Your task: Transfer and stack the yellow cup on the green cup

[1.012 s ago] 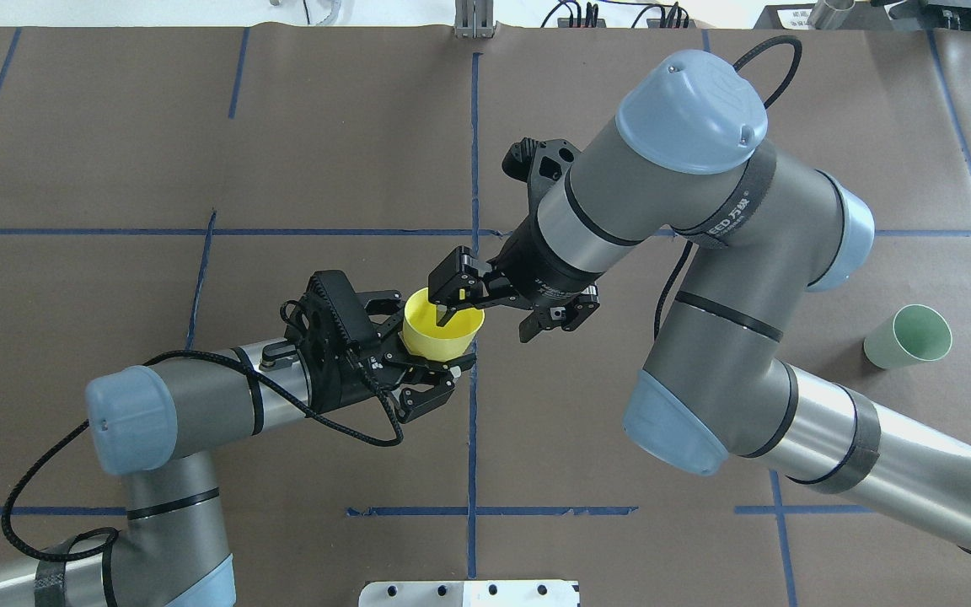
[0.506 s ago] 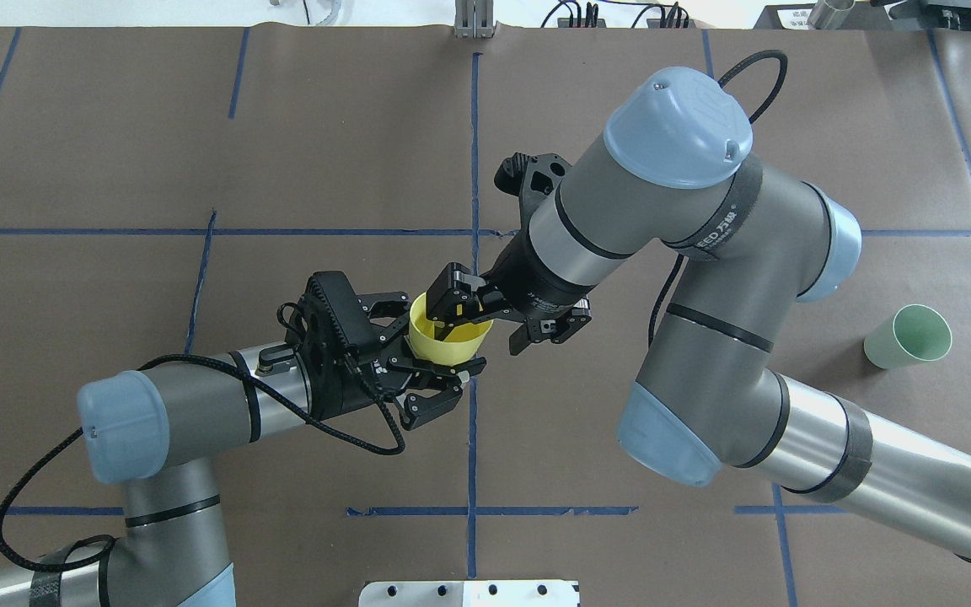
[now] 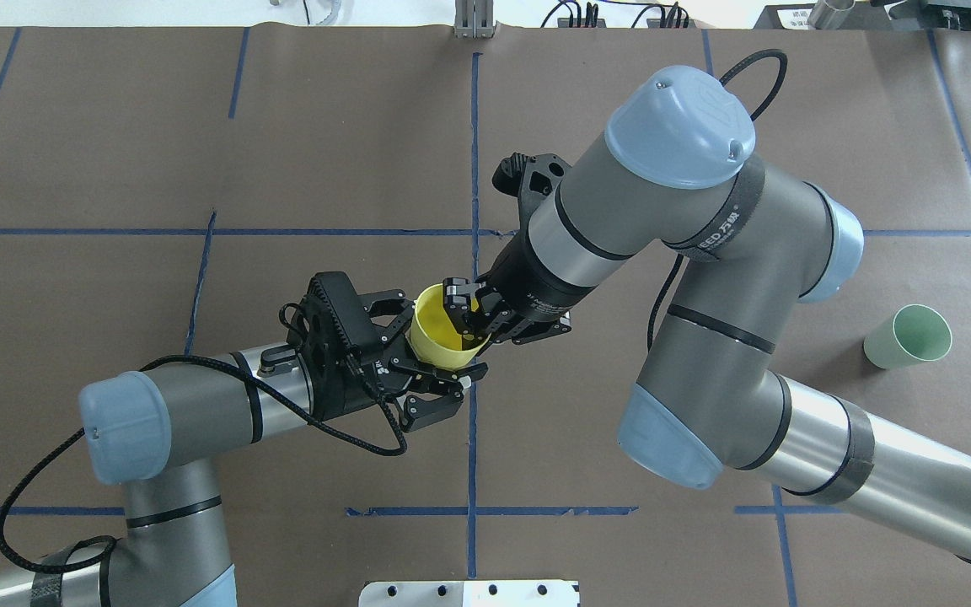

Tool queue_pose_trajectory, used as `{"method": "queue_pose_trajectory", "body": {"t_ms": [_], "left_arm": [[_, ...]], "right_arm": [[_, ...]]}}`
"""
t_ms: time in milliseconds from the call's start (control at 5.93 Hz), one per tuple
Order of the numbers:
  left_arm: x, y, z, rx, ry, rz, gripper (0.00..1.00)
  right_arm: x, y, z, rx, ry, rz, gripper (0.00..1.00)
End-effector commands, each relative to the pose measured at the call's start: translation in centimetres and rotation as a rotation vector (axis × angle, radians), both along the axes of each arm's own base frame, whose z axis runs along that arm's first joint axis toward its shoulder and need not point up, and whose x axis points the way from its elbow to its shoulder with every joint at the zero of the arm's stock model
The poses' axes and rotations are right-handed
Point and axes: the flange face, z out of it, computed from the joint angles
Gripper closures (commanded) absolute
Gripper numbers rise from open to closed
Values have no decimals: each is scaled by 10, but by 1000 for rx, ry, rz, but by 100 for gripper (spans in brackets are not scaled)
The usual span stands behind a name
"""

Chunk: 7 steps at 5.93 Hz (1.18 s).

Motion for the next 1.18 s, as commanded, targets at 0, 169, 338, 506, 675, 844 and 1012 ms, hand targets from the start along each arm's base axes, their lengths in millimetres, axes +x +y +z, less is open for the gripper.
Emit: {"method": "queue_pose_trajectory", "body": {"t_ms": [0,169,338,506,675,844,1012], "left_arm": [[0,0,0,0,-1,0,0],[0,0,1,0,-1,0,0],[-1,0,1,0,2,-6,0],[-3,-2,-2,-7,11,-35,0],[-4,-2,-2,-7,11,-35,0],[-4,-2,-1,-8,10,-35,0],[-4,-2,1,-9,5,-35,0]], "right_arm": [[0,0,-1,-26,1,12,100],[0,0,-1,-28,1,12,100],[-1,-2,0,-45,9,25,100],[-1,-6,9,-57,26,35,100],[-1,-8,17,-61,46,54,100],[-1,-9,25,-66,56,55,100],[9,-17,27,-70,58,76,100]]}}
